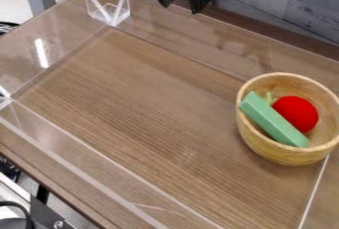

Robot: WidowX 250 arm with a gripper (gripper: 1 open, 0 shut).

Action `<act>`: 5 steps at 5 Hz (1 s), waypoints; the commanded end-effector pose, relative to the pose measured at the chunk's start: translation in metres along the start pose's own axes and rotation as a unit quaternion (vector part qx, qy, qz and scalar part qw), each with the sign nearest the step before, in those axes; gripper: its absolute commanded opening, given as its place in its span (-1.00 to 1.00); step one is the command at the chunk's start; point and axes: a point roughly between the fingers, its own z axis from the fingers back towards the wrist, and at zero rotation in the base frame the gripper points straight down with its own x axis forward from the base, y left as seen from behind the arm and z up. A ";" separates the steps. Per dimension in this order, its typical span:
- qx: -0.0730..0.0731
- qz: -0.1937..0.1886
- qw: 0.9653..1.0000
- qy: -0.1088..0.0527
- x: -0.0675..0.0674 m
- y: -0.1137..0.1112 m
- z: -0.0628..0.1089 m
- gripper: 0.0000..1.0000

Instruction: Put the green stick in the brown bowl

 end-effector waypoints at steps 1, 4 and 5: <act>0.003 0.006 0.999 -0.032 0.008 -0.010 0.017 1.00; 0.007 -0.004 1.000 -0.014 0.008 -0.016 0.017 1.00; 0.010 -0.011 1.000 -0.010 0.007 -0.014 0.018 1.00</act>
